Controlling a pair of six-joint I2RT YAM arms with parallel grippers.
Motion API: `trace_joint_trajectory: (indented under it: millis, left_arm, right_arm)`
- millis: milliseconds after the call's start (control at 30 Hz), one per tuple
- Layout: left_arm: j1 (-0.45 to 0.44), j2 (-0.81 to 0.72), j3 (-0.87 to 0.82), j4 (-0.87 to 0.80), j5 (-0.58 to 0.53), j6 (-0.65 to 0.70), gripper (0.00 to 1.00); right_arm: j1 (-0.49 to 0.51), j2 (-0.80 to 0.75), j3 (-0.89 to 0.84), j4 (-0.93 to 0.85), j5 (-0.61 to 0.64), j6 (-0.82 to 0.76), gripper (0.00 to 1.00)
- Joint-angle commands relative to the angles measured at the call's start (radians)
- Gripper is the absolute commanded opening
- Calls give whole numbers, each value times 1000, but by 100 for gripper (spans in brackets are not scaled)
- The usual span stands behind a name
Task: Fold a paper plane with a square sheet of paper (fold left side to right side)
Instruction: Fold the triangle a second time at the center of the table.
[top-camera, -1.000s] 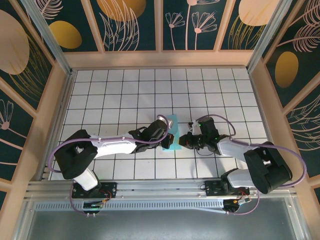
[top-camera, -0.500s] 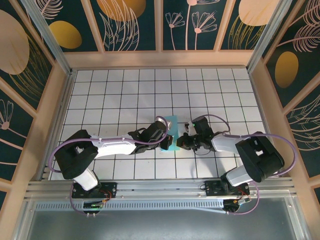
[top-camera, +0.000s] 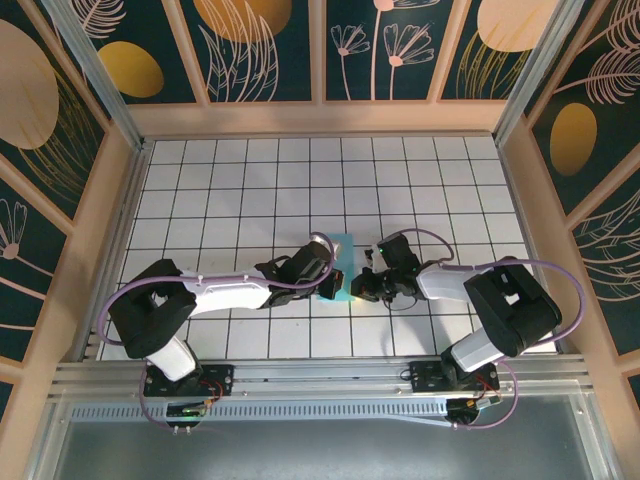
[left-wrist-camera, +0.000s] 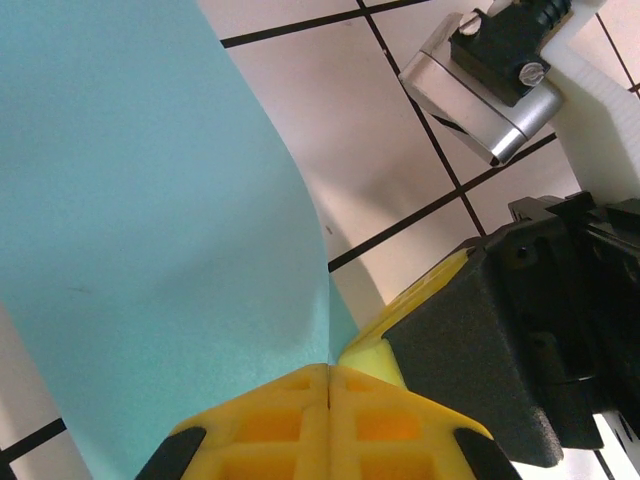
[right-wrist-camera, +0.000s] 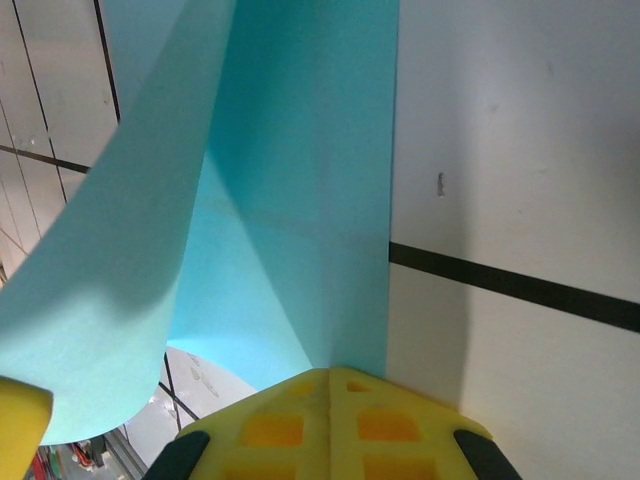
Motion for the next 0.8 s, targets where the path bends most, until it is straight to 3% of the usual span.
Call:
trace_joint_trajectory:
  millis: [0,767]
  left_arm:
    - [13,-24,-6,1,2,17,0]
    - [61,8,5,-78,9,90,0]
  right_arm:
    - [9,30,15,-72,60,-28,0]
    - [13,59,40,-90,62,-44,0]
